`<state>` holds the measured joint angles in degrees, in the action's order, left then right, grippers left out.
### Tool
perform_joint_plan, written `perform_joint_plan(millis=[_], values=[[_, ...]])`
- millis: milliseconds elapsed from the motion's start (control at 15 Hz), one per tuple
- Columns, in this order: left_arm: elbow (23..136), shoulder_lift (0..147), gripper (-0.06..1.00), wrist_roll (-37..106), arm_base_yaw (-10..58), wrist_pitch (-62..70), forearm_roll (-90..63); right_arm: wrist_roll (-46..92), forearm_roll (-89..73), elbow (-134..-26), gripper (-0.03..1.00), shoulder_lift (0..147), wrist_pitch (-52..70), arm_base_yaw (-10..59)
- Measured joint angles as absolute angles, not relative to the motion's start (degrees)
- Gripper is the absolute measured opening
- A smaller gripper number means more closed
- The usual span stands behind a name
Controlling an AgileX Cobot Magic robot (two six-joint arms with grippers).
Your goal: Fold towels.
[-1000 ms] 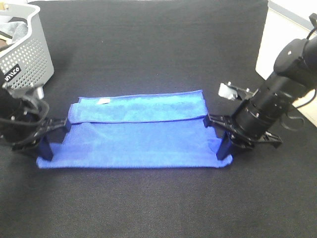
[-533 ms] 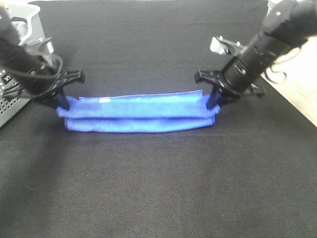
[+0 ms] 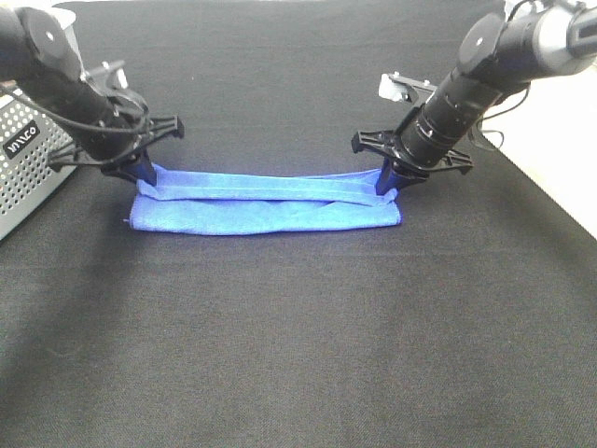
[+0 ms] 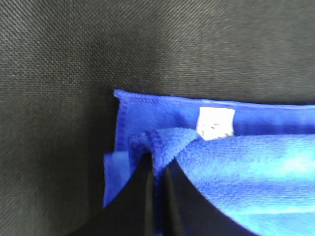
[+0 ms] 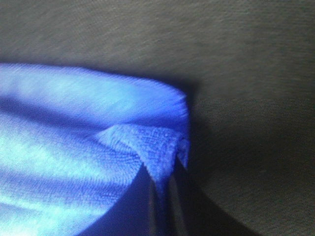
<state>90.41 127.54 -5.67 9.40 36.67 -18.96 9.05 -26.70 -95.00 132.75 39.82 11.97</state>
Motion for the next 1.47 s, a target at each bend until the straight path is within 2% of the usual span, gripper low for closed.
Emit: perform_joint_plan(millis=[67,133,200,333,400,467,600,867,1067,1200,1333,1467], values=[[90.5,128.2,0.07,-5.7,9.4,36.4,-19.4,7.3,-25.6,-95.1,0.08,132.9,39.5,12.0],[90.5,128.2,0.07,-5.7,9.4,36.4,-19.4,7.3,-25.6,-95.1,0.08,132.9,39.5,12.0],[90.5,128.6,0.17,-5.7,9.4,36.3,-20.4,7.0,-25.3,-95.1,0.19,132.9,39.5,12.0],[90.6,128.7,0.48,-5.0,9.4,36.2,-23.1,6.9,-25.2,-95.1,0.53,132.9,39.9,12.0],[91.1,128.7,0.69,-3.8,9.4,36.3,-23.7,6.9,-25.4,-95.4,0.73,132.7,40.7,12.0],[91.1,128.5,0.76,-3.4,9.3,36.4,-23.3,6.9,-25.1,-95.4,0.79,132.2,41.8,12.0],[91.1,127.5,0.78,-4.5,9.3,36.8,-19.5,6.9,-22.2,-95.4,0.82,130.9,44.9,12.0],[91.1,128.5,0.78,-6.5,9.3,38.4,-17.8,6.9,-19.8,-95.4,0.83,128.6,47.8,12.0],[91.4,131.3,0.78,-1.3,9.3,38.6,-24.9,5.9,-19.7,-95.4,0.83,128.6,47.8,12.0],[91.8,132.0,0.73,0.6,9.5,38.4,-26.4,5.9,-19.7,-95.4,0.83,128.6,47.7,12.0],[91.9,132.5,0.54,1.0,9.6,37.8,-27.0,5.9,-19.7,-95.4,0.83,128.6,47.7,12.0],[91.9,132.9,0.19,1.0,9.9,37.9,-28.0,5.9,-19.7,-95.4,0.83,128.6,47.6,12.0]])
